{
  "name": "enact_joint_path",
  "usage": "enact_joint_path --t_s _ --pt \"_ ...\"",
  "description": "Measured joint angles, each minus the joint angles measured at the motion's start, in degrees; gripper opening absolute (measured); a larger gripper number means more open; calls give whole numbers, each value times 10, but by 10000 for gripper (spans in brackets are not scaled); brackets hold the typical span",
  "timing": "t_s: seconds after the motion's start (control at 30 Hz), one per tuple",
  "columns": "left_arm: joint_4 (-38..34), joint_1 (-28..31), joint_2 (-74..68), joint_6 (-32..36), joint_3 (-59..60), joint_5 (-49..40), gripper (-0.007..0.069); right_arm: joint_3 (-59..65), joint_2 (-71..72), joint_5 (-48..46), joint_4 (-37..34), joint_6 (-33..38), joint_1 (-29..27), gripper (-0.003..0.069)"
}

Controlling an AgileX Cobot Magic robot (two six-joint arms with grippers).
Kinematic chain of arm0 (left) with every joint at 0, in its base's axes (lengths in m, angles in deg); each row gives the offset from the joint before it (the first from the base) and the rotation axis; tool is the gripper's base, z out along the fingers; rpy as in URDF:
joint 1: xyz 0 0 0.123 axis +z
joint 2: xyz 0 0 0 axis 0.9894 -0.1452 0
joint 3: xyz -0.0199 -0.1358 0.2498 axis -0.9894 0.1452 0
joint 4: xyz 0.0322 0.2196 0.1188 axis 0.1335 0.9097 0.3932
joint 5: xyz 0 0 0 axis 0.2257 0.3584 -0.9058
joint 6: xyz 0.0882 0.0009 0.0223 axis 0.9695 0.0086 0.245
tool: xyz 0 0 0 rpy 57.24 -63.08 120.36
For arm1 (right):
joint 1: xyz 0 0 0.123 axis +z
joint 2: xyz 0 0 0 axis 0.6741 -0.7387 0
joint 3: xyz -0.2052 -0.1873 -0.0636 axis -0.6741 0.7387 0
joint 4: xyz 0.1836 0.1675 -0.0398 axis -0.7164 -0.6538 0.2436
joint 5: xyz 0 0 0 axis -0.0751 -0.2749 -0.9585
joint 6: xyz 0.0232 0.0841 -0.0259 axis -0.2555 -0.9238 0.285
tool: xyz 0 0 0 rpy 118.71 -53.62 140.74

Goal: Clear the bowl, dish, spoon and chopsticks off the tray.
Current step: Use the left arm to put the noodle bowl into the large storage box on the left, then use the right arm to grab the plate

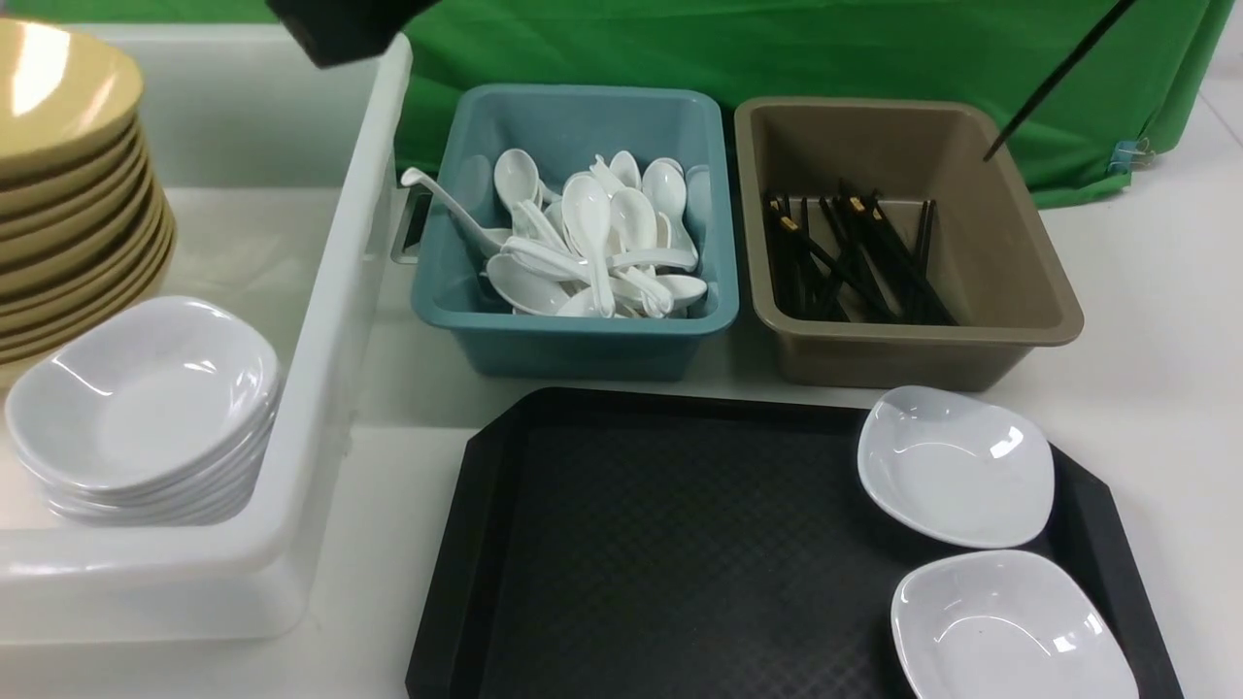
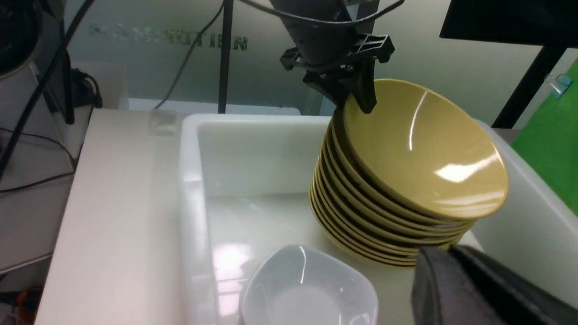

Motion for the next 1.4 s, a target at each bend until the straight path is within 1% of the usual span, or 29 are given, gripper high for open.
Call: enact_joint_path --t_s 0.07,0.13,0.17,0.2,0.23,0.27,0.3,0.33,0.37,0.4,0.47,0.5,0.53,0.57,0.6,0.7,0.77,0.8,0.83,0.9,0.97,1.03,1.13,1.17,1.23,1.27,1.33,1.37,1.4 --pt "35 0 10 0 -15 -17 425 0 1 -3 28 -33 0 10" --pt "63 0 23 0 -36 -35 493 0 6 -10 101 -94 0 10" --pt "66 0 24 0 -41 -38 499 0 8 -13 110 -99 0 10" --pt "78 0 32 0 -56 -47 522 0 12 -20 147 -130 0 10" --pt "89 -1 46 0 -78 -57 533 0 26 -51 252 -191 0 10" --pt "90 -2 53 1 -82 -57 530 0 30 -55 264 -198 0 10" --pt "94 -15 76 9 -93 -58 489 0 44 -88 355 -251 0 10" --pt "95 -32 92 18 -94 -59 449 0 55 -114 408 -282 -1 10" --pt "95 -36 95 23 -94 -59 425 0 58 -120 418 -287 -1 10" --pt "93 -80 115 38 -94 -59 314 -1 73 -166 477 -314 -4 10" --pt "86 -126 132 51 -91 -59 177 3 90 -198 509 -333 -11 10" --pt "76 -211 149 61 -81 -60 73 26 120 -220 530 -350 -35 10" --pt "71 -242 155 63 -71 -60 44 48 135 -225 534 -357 -49 10" --pt "66 -320 161 62 -56 -60 17 80 166 -229 533 -373 -71 8" --pt "65 -377 162 61 -44 -60 5 114 190 -231 530 -384 -92 6" --pt "67 -555 141 58 19 -52 -5 254 273 -236 510 -410 -166 0" --pt "67 -625 116 51 49 -33 2 325 314 -239 497 -414 -197 -1" --pt "68 -633 113 51 49 -33 4 325 319 -239 497 -414 -200 -1" --pt "69 -664 99 47 61 -23 12 368 343 -239 489 -417 -217 0" --pt "85 -742 52 44 74 -3 42 461 397 -230 466 -422 -250 0" --pt "89 -762 34 44 76 4 54 493 417 -222 454 -423 -260 0" --pt "97 -792 4 43 79 20 68 550 451 -210 413 -412 -270 0" --pt "100 -800 -3 43 79 30 69 595 462 -210 328 -351 -265 1" --pt "101 -797 1 42 79 28 65 615 453 -203 288 -330 -252 15" --pt "113 -790 13 42 81 21 55 638 435 -178 261 -317 -231 36" --pt "115 -789 15 42 83 18 53 643 432 -169 257 -316 -224 43" --pt "143 -778 51 41 106 12 32 680 384 -107 259 -323 -171 104" --pt "144 -777 51 41 109 12 31 685 380 -98 261 -324 -163 114" --pt "147 -773 79 40 133 14 24 697 352 -67 276 -341 -135 154"
